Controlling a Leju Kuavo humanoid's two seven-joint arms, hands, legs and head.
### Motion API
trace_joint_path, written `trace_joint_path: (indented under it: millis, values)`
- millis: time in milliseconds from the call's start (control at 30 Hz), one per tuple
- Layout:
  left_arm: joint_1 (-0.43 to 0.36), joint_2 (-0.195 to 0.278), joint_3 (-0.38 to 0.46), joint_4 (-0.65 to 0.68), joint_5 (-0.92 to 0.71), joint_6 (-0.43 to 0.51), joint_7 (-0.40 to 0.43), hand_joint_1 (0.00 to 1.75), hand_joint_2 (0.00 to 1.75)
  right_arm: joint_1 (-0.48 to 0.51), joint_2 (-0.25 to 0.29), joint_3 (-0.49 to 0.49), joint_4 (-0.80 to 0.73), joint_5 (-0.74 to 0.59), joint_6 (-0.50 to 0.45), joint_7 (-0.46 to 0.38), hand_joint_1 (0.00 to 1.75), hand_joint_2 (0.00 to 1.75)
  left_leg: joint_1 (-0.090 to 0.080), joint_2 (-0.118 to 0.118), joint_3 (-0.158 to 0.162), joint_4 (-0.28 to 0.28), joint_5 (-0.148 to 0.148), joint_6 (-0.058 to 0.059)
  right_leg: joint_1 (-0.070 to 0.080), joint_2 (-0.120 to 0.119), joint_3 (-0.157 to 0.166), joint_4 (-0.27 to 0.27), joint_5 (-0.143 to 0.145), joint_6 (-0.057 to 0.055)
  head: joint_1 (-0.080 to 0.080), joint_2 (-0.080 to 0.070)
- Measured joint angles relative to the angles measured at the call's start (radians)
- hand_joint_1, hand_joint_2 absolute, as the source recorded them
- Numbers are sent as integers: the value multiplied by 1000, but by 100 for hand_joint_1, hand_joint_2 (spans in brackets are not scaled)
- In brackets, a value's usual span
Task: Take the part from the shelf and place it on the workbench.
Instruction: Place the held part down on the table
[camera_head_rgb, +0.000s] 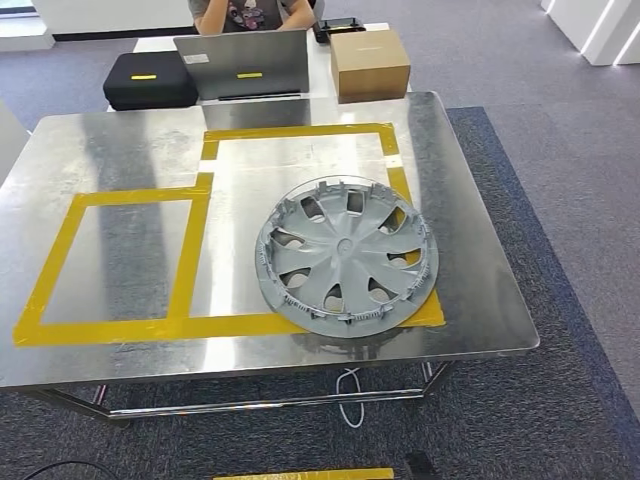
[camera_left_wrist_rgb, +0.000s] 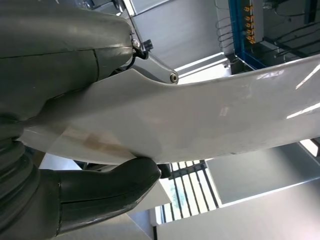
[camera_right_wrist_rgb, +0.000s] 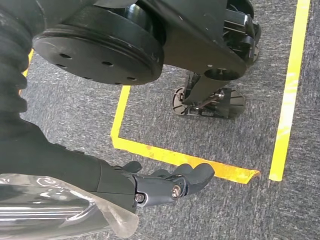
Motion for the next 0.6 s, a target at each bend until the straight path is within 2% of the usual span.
trace_joint_path:
  millis: [300,600]
  values:
    - [-12,0,10,20,-9,-11,3,175,175,0,-1,0,0,4,0,0,0,175,-4,1,-1,3,-1,-3,-4,0,3,-2,0,1,0,0]
    - [-22,15,19,42,-31,-31,48,175,175,-1,-1,0,0,10,2,5,0,175,-5,1,-1,4,-2,-2,-5,0,3,-3,1,1,0,0]
